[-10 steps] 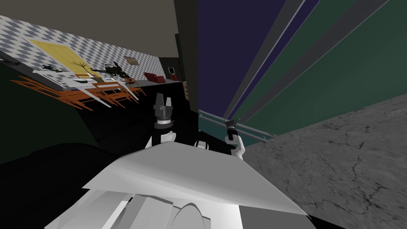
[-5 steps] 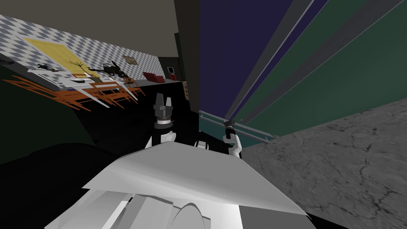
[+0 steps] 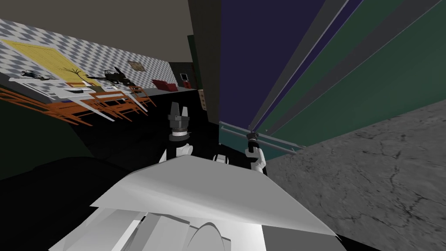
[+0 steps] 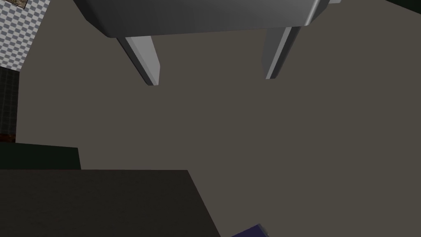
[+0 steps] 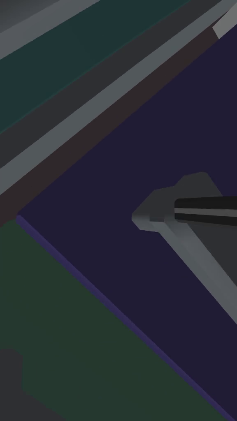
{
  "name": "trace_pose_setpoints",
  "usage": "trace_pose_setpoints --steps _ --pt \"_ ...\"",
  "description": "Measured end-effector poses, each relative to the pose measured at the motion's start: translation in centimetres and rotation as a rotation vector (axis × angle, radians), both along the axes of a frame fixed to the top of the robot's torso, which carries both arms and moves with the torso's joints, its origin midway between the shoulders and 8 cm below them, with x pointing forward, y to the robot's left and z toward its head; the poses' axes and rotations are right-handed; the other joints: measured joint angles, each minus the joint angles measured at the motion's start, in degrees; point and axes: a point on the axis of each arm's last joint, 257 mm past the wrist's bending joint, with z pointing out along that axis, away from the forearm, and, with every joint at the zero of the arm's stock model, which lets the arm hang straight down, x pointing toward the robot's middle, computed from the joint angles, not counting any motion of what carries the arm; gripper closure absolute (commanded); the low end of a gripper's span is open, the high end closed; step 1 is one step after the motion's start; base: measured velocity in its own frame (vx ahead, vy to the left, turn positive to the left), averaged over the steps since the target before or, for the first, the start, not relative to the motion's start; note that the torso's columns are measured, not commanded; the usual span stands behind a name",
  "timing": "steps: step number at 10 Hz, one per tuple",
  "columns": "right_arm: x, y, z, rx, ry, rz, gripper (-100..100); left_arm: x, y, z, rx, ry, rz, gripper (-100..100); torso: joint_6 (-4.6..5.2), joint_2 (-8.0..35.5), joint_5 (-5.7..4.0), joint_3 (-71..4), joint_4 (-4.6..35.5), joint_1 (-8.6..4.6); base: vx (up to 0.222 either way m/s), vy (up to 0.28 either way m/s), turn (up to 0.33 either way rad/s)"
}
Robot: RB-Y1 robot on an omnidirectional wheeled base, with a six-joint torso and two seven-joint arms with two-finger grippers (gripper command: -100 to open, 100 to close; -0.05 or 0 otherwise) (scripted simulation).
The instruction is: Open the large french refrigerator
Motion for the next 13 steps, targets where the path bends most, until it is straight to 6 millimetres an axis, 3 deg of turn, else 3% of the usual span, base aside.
trace_pose_setpoints --steps 8,9,13 --pt "-3.2 -6.3 0.4 -0.002 0.000 -0.165 100 0.0 0.0 0.0 0.000 0.000 0.000 0 0.02 -0.11 -0.10 -0.09 -0.07 -0.22 -0.061 0.292 -0.161" --pt "-3.3 -6.3 0.4 -0.002 0.001 -0.168 -100 0.0 0.0 0.0 0.000 0.000 0.000 0 0.01 -0.18 -0.22 -0.11 -0.07 -0.76 -0.008 0.021 0.032" --pt "-3.0 -8.3 1.8 -0.095 -0.004 -0.150 -100 0.0 0.0 0.0 0.001 0.000 0.000 0 0.02 -0.15 -0.12 -0.10 -0.07 -0.30 0.016 -0.067 0.037"
